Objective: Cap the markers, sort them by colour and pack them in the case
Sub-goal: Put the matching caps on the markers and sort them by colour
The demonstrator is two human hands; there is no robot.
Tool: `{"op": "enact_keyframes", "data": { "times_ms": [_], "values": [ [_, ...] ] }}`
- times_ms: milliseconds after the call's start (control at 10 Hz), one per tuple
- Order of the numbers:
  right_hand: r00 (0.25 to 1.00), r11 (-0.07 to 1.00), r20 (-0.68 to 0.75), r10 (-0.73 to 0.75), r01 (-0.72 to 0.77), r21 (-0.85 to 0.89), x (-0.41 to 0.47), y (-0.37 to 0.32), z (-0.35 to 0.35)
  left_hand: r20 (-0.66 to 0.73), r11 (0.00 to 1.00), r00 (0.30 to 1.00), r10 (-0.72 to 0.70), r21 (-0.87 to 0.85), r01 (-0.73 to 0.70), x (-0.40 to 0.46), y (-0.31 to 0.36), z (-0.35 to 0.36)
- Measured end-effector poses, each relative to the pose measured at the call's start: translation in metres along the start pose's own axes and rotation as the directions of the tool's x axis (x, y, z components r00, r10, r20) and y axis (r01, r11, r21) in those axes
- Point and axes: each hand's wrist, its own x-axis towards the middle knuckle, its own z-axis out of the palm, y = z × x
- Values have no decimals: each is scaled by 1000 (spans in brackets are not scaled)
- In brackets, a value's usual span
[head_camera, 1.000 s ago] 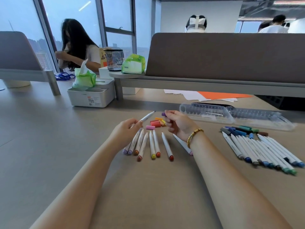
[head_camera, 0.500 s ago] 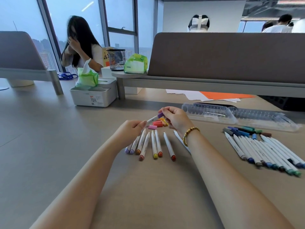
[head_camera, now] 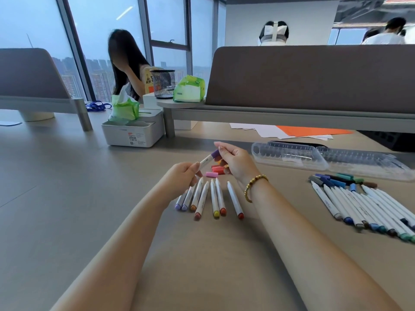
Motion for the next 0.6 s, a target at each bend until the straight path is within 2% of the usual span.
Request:
{"op": "enact_keyframes", "data": {
  "times_ms": [100,200,300,400,500,600],
  "values": [
    [998,997,-58,9,-14,-73,1,5,1,-189,970,982,10,239,36,4,-15,-8],
    [987,984,-163,8,-37,-173,6,12,-12,-248,920,964,-97,346,182,7,-30,-16],
    [979,970,-199,39,-85,-229,11,18,-26,-166,763,978,-129,613,204,4,-31,-18],
    [974,954,-217,66,-126,-273,12,23,-37,-94,672,984,-152,720,173,8,-31,-15],
    [966,940,-246,76,-152,-306,13,27,-43,-28,672,976,-215,721,168,8,-31,-16],
    [966,922,-245,81,-166,-350,12,30,-41,-88,653,990,-106,745,137,5,-28,-19]
  ]
}}
